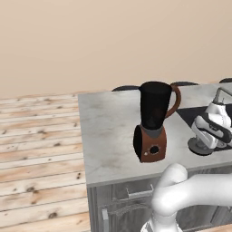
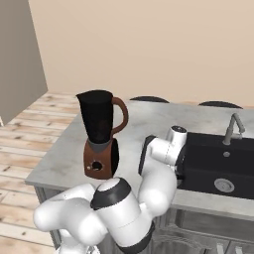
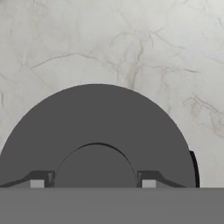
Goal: Open the blender lid, put the peach in the blender, close the lid, and start the blender.
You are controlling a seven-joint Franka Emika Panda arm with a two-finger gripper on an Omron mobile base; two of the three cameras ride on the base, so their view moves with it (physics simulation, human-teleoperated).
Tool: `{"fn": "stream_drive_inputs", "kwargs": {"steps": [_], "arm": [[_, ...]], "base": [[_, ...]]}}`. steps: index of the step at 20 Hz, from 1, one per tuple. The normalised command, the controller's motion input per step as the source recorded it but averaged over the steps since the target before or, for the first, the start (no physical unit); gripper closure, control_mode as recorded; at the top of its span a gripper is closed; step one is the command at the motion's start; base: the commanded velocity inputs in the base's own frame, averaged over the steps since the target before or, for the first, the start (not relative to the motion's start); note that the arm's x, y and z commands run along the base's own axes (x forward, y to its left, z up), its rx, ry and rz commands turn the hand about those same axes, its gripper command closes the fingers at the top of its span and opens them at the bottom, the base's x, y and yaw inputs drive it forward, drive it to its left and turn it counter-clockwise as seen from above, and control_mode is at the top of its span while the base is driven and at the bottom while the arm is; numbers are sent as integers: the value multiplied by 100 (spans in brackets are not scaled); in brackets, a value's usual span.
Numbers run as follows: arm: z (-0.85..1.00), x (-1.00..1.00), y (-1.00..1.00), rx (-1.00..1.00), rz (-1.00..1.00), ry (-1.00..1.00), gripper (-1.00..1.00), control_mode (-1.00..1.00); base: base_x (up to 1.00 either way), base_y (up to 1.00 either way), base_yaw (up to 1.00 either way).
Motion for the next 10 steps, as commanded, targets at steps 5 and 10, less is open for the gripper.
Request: {"fn": "stream_drive_inputs", "kwargs": {"steps": [5,10], "arm": [[-63,0,21,-3,0,6,100,-100],[-11,-5,4,0,0,4,100,-100]], "base": [[0,0,0],[0,0,0]]}}
